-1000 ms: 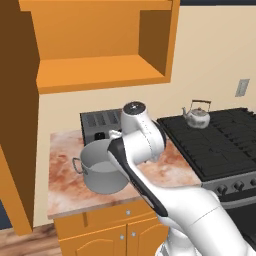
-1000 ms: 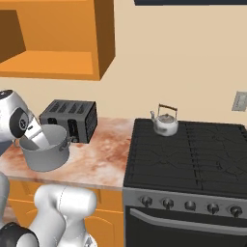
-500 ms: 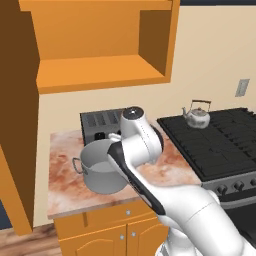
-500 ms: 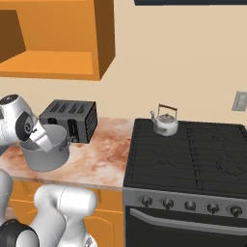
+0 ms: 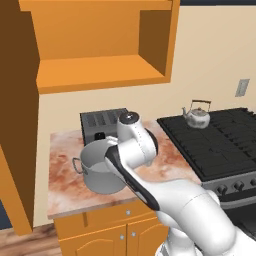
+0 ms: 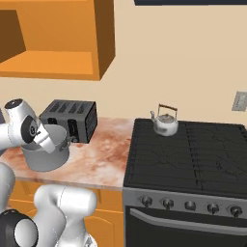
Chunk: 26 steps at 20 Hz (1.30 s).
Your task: Pick the kettle from the cabinet and place it on a stove burner. Then pick the pot from the counter and place it on another stove burner. Finally, turn both burners on.
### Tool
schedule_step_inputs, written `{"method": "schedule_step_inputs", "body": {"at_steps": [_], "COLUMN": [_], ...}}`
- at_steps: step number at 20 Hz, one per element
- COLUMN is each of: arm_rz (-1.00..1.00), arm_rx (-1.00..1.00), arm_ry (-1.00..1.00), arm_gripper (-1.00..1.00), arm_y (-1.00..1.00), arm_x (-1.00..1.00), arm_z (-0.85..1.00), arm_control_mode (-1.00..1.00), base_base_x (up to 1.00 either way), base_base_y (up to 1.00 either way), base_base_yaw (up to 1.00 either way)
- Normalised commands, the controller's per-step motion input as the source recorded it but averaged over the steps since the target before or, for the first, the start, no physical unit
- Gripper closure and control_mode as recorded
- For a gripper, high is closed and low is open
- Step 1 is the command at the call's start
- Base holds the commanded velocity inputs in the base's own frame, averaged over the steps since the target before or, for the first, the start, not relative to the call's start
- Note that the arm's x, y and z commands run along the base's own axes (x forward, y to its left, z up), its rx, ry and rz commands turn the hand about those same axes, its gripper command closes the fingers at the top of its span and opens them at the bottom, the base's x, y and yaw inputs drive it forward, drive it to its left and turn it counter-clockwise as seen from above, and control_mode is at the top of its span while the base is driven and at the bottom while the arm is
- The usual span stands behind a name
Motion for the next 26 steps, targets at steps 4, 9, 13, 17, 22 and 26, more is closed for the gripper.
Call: {"method": "schedule_step_inputs", "body": {"at_steps": [4, 9, 13, 17, 22, 26], "arm_rz": [0.0, 0.0, 0.0, 0.0, 0.0, 0.0], "arm_rx": [0.0, 0.0, 0.0, 0.0, 0.0, 0.0], "arm_ry": [0.0, 0.01, 0.02, 0.02, 0.03, 0.02], "arm_gripper": [-1.0, -1.0, -1.0, -1.0, -1.0, 1.0], "arm_y": [0.1, 0.09, 0.05, 0.03, 0.0, 0.01], "arm_x": [0.18, 0.17, 0.14, 0.03, 0.0, 0.0], "arm_z": [-0.18, -0.2, -0.18, -0.15, -0.15, -0.18], "arm_control_mode": [-1.0, -1.0, -1.0, -1.0, -1.0, -1.0], "base_base_x": [0.0, 0.0, 0.0, 0.0, 0.0, 0.0], "base_base_y": [0.0, 0.0, 0.0, 0.0, 0.0, 0.0], "base_base_yaw": [0.0, 0.0, 0.0, 0.0, 0.0, 0.0]}}
